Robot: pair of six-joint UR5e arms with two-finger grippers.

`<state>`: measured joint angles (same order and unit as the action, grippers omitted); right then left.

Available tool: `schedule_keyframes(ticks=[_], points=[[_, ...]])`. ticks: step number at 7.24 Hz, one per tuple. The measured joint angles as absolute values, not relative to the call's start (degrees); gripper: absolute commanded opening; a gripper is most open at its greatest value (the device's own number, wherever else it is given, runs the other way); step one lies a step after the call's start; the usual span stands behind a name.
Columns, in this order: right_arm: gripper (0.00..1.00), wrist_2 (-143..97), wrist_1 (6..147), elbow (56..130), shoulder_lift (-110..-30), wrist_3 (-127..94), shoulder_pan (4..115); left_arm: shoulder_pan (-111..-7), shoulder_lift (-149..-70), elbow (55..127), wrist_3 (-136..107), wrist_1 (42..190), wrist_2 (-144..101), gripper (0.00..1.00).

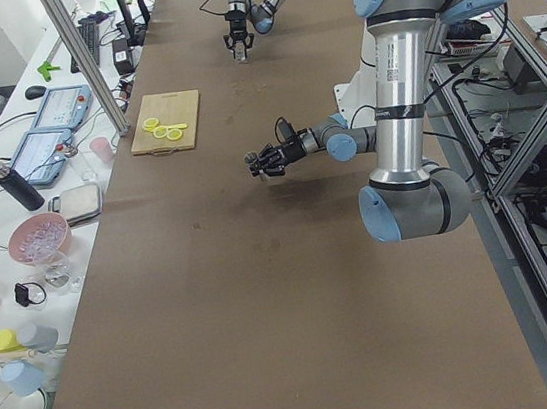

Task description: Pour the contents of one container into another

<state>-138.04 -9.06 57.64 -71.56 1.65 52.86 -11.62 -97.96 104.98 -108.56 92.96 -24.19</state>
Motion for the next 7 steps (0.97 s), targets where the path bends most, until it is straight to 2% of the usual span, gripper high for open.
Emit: schedule_keyframes(ticks=[1,2,4,5,7], points=[[0.08,-138.3,-9.0,58.2,-71.5,1.3,53.9,-12.7,-98.0,105.5,-108.4,93.1,-24.2,0.0],[0.0,-138.5,-9.0,58.9,-71.4,1.1,55.1,-13.8,-98.0,105.6,-108.2,93.7,-24.1,0.0],[0.0,-138.6,-9.0,59.5,-71.2,1.0,56.8,-15.1,-98.4,105.2,-97.3,101.8,-23.9,0.0],[0.0,-138.6,-9.0,59.6,-71.0,1.0,57.4,-14.9,-99.4,103.9,-85.5,112.0,-24.0,0.0],[0.0,-138.7,-8.9,59.6,-70.2,1.4,58.6,-14.1,-104.9,95.0,-63.8,136.0,-24.4,0.0]])
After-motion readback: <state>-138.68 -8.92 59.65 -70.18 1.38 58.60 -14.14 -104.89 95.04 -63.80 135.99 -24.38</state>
